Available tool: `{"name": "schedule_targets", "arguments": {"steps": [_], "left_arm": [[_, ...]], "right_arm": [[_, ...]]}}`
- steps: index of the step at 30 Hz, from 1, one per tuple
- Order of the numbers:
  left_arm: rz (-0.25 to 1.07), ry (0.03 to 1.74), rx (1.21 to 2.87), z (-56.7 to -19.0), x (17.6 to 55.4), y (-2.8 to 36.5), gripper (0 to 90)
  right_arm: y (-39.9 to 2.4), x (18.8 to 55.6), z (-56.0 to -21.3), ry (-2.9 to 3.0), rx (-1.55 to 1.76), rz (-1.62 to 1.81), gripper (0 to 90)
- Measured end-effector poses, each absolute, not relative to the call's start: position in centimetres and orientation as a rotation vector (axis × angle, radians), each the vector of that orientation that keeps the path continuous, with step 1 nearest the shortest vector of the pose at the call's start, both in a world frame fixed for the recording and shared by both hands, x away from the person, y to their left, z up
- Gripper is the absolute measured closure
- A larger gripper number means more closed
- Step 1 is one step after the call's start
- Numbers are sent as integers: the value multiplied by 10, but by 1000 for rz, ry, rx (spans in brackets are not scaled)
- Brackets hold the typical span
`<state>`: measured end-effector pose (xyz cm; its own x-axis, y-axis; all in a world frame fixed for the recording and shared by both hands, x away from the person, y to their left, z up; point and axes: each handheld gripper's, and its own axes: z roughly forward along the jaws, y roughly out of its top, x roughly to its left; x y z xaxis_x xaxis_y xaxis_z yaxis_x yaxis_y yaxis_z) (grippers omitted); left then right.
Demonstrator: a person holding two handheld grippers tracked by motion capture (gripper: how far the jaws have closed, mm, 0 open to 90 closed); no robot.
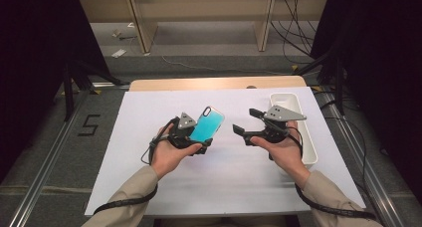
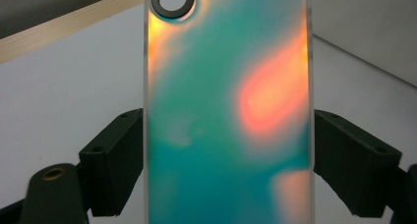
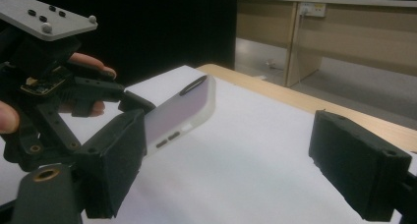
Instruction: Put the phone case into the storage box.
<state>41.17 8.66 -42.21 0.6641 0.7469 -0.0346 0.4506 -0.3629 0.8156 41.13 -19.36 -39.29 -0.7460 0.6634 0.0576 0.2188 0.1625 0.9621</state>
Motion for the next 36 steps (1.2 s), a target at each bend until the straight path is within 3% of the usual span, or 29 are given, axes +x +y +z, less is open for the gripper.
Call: {"name": "schedule_targets", "arguments": {"steps": [36], "left_arm": [[404,832,2051,-424,394,52,169]], "right_arm": [[-172,431,-398,2092,874,1581,161]]}}
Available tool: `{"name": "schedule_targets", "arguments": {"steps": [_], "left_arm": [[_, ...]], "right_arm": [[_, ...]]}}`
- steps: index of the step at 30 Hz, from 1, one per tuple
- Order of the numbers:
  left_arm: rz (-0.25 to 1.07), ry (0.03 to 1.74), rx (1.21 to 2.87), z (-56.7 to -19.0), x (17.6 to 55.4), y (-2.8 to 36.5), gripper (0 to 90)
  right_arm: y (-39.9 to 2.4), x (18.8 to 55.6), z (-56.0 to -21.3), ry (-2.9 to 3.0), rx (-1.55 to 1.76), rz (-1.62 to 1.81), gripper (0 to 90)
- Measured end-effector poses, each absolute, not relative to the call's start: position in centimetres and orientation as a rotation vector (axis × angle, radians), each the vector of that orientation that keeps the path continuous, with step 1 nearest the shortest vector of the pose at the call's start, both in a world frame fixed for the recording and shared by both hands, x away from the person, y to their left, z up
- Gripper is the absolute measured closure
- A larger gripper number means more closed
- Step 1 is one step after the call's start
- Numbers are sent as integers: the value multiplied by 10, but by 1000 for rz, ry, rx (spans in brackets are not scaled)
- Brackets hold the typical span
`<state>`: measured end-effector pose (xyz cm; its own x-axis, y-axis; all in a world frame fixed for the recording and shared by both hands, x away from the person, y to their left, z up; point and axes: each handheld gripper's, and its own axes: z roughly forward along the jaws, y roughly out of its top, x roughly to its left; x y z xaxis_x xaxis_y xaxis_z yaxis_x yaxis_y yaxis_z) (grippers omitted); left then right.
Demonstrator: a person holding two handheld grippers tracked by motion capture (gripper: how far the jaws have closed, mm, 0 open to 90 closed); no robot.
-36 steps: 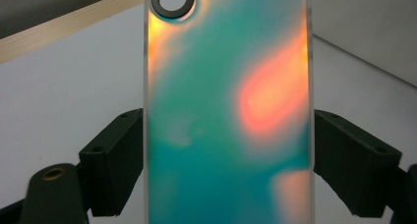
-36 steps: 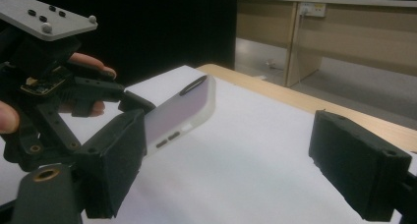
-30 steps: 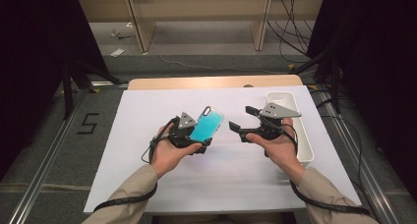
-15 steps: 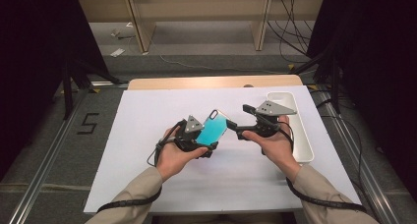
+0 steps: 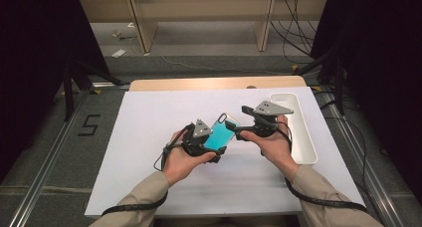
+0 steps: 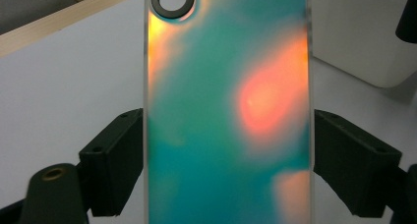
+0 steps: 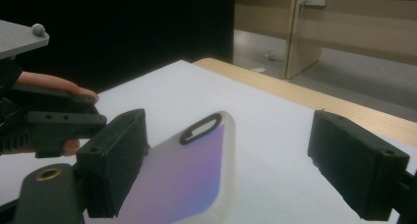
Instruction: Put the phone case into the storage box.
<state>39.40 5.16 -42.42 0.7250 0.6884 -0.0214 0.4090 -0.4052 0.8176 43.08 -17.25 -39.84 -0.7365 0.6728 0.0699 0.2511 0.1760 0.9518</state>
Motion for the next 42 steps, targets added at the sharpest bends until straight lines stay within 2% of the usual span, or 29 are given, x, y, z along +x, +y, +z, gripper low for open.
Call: {"name": "schedule_targets", "arguments": {"steps": [25,42], "left_arm": [[395,822,2044,-427,389,43,169],[427,819,2040,-427,390,44,169]], "right_arm": [[-158,442,-407,2130,929,1577,246],[-150,448,-413,2179,990,1598,445]]}}
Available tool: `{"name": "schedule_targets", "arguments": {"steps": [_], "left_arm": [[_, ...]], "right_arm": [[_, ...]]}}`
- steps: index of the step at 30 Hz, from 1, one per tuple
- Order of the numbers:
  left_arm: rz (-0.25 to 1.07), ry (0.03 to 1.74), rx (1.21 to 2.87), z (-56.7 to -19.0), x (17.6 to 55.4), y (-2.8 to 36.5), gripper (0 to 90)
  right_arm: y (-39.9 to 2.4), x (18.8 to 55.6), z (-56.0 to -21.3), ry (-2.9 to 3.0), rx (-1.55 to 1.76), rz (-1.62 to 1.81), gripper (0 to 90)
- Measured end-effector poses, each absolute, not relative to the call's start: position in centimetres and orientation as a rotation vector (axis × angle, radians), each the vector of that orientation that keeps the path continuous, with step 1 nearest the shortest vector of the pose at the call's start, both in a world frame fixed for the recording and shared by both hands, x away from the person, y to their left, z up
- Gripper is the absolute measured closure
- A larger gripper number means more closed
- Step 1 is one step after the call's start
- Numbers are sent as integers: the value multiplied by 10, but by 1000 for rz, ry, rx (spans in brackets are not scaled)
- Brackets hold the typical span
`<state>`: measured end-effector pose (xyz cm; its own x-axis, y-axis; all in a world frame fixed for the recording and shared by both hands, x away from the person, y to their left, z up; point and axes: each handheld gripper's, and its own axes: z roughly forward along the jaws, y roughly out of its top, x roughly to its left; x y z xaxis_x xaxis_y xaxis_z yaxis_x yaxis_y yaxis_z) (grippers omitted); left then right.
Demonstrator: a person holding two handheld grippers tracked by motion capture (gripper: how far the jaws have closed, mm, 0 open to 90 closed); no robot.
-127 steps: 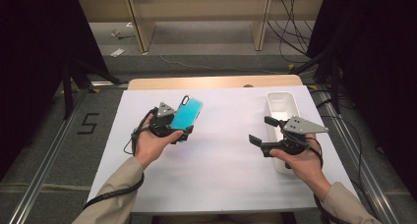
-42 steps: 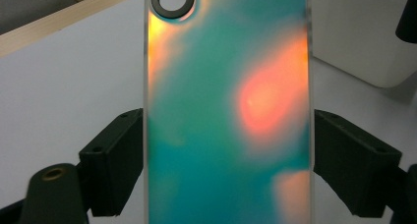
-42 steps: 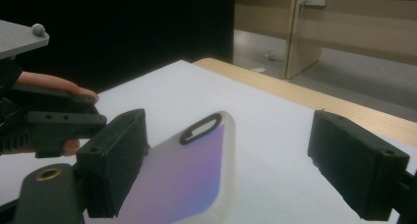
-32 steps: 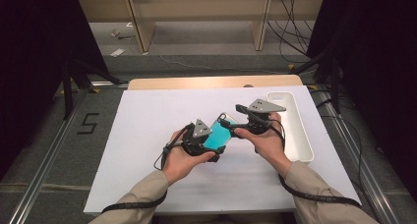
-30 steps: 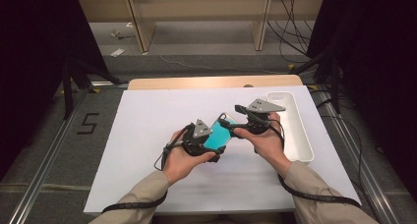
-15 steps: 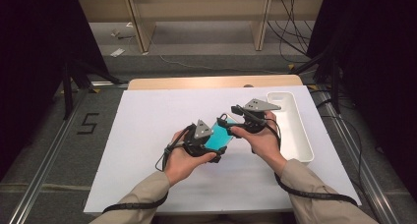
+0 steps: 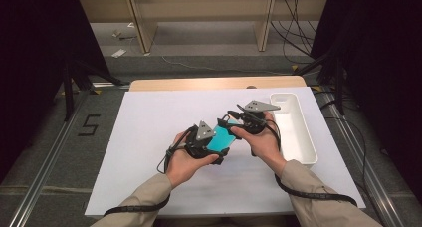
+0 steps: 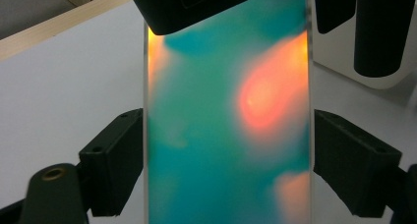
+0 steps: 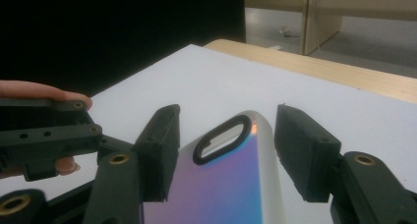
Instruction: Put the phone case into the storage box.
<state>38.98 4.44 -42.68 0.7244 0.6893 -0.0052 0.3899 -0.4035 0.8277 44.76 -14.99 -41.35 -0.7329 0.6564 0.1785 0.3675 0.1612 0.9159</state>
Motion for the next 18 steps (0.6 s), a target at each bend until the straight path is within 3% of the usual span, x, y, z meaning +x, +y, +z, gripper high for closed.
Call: {"name": "schedule_targets", "arguments": {"steps": [18], "left_arm": [[438,825,2036,-427,390,46,169]], "right_arm": [[-148,451,-414,2196,1033,1634,574]]}}
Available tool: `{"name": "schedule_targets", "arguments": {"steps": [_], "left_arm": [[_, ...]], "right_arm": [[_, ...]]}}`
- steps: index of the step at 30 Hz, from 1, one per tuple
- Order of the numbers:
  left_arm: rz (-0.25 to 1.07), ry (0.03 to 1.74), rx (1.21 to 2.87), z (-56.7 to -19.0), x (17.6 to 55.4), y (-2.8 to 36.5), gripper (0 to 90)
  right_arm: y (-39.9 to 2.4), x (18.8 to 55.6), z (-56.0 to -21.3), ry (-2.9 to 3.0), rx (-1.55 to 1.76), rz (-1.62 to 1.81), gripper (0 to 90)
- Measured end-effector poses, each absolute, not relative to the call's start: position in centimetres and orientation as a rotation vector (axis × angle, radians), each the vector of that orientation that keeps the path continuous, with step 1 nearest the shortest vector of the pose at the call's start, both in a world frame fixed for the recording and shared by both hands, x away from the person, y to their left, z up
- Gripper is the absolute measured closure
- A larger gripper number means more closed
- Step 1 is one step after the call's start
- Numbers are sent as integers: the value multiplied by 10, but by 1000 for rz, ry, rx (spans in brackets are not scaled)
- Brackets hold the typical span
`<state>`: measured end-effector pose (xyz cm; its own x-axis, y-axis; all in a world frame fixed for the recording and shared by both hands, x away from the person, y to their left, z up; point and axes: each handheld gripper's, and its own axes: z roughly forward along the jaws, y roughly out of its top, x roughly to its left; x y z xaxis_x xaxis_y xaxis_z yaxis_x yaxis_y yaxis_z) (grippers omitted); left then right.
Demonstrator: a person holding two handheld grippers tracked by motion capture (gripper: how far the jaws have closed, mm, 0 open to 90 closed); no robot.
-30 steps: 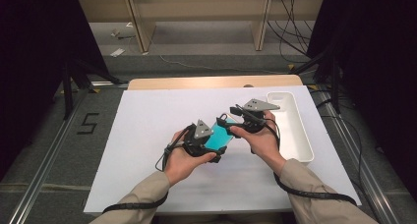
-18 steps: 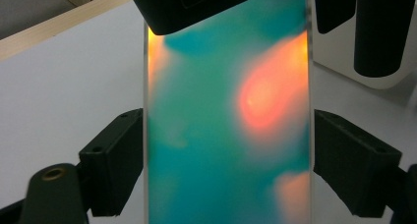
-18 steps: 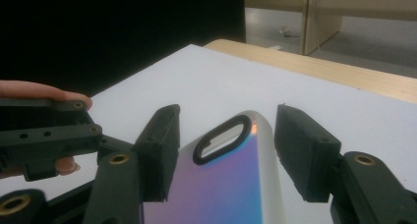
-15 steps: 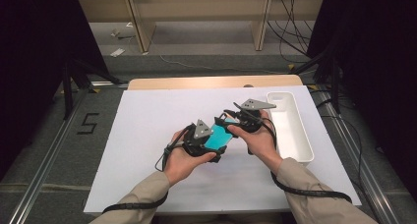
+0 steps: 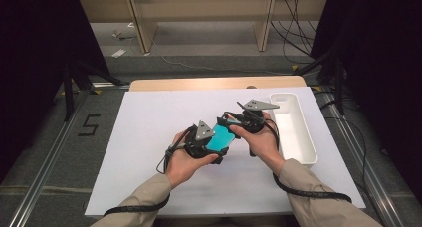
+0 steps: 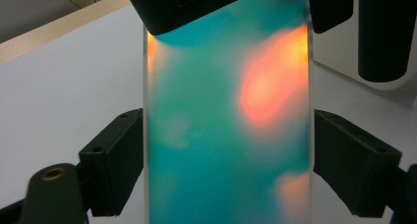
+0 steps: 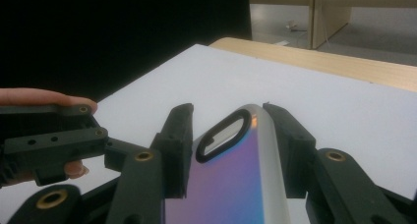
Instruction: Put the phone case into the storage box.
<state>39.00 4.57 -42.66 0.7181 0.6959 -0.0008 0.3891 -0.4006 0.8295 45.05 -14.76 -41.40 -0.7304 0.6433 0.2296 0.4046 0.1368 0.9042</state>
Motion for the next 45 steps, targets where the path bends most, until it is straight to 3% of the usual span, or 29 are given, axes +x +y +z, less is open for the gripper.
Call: {"name": "schedule_targets", "arguments": {"steps": [28,45], "left_arm": [[590,773,2040,-426,389,44,182],[527,727,1978,-425,393,55,154]], "right_arm": [[-142,441,-398,2165,1041,1861,799],[-150,445,-385,2208,874,1781,798]]}}
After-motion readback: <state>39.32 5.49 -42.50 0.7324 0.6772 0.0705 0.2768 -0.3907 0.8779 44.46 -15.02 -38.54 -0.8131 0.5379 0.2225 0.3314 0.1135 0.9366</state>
